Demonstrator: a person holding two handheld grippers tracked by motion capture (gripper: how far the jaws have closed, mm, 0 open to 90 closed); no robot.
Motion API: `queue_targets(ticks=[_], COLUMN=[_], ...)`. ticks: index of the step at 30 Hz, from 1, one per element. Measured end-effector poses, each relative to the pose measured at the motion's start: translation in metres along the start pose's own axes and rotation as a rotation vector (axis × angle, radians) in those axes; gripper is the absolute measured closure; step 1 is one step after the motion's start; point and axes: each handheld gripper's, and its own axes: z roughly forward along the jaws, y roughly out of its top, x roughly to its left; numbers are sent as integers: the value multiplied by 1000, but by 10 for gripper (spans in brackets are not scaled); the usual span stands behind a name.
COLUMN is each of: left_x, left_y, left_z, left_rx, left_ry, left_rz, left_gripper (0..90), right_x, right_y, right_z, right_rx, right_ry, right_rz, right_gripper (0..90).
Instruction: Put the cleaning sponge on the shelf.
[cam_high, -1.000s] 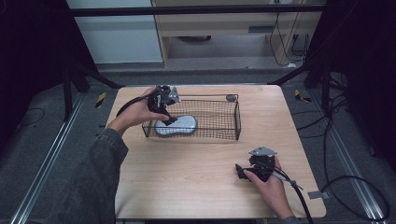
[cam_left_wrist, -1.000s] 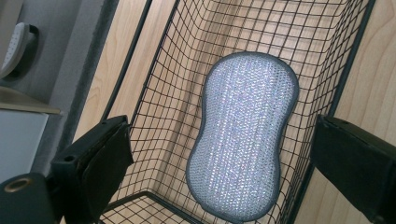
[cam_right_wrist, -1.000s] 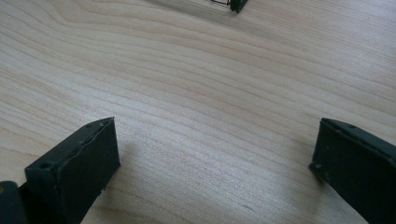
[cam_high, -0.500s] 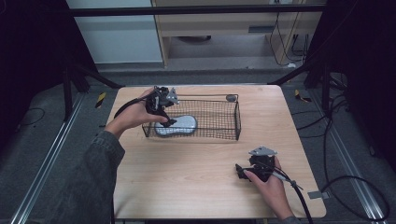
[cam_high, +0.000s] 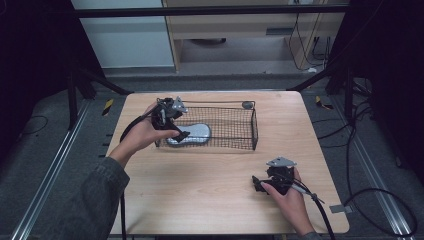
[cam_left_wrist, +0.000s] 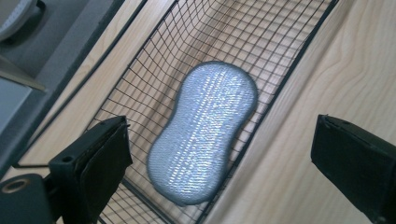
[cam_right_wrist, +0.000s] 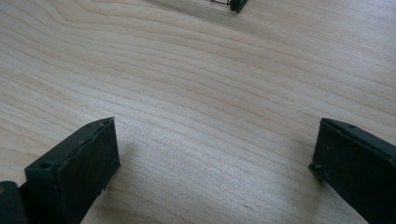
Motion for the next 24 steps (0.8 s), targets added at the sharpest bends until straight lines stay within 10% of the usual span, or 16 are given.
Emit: queue_targets(ticks=[24], left_x=[-53], left_y=[-75], left_z=[-20], left_rx=[-55], left_ry=[71], left_rz=[-251], left_gripper=[45], right_x=[0], right_y=[0], right_z=[0], right_rx=[1], right_ry=[-1], right_rz=[1], right_gripper=[7])
